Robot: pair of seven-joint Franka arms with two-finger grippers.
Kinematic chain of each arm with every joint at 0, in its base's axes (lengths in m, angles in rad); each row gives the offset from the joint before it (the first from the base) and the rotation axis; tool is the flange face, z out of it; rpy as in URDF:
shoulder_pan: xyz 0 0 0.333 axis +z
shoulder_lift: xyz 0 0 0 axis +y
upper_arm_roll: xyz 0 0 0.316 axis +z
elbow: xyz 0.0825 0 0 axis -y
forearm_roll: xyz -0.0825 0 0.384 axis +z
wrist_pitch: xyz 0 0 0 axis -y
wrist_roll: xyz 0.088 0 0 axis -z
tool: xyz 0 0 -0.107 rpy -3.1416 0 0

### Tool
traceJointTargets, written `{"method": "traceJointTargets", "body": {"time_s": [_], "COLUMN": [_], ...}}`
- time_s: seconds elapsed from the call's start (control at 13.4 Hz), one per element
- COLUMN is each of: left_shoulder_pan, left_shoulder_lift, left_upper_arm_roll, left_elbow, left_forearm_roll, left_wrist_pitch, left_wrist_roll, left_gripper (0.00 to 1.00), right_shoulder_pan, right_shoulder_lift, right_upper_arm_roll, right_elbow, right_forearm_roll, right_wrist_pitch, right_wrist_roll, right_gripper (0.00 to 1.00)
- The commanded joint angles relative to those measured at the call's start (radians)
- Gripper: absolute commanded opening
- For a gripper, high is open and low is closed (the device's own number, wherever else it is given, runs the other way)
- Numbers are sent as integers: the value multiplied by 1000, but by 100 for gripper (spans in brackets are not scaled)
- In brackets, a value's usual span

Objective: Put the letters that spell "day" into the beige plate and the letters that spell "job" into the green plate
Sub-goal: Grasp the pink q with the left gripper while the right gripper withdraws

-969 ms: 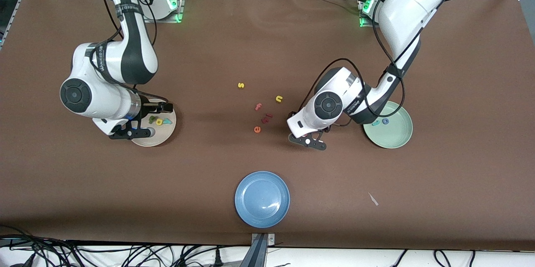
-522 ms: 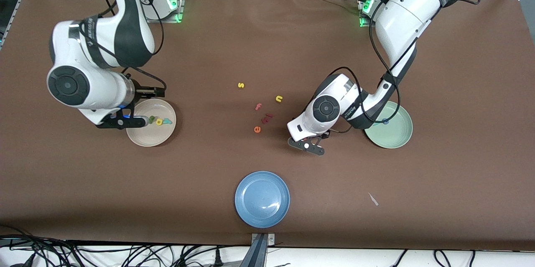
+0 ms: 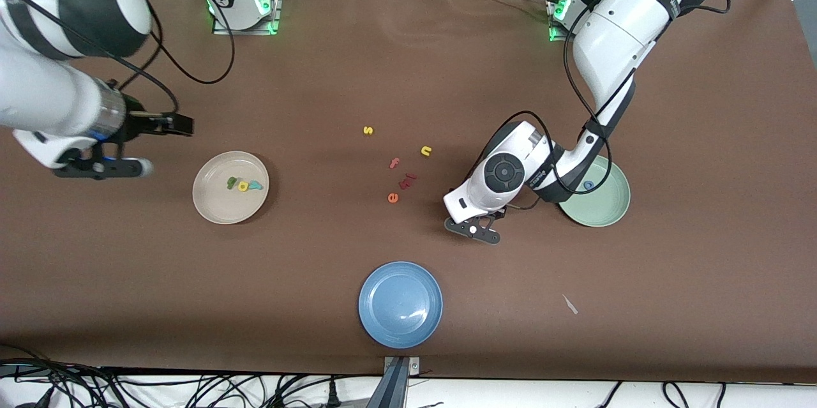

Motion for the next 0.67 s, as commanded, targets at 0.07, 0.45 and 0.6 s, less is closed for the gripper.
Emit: {"method": "traceJointTargets", "body": {"time_s": [0.07,0.45,0.6], "left_shoulder_pan": [-31,-33,-12], "left_shoulder_lift": [30,8,-38], "left_upper_arm_roll": [13,31,28], "left_elbow": [20,22,30], "left_forearm_roll": [35,32,34], "left_wrist_pitch": [8,-13,-119], "left_wrist_roll": [8,12,34], "left_gripper": [57,4,4], "right_shoulder_pan": [-104,-113,-113], "right_shoulder_lift": [-221,-239,-236], "right_upper_arm_roll": [100,83,57], "right_elbow": [-235,-281,-281], "right_forearm_roll": [-51,-7,16], "right_wrist_pitch": [30,104,98], "right_wrist_roll": [9,-2,-4], "right_gripper": [100,100,100]}}
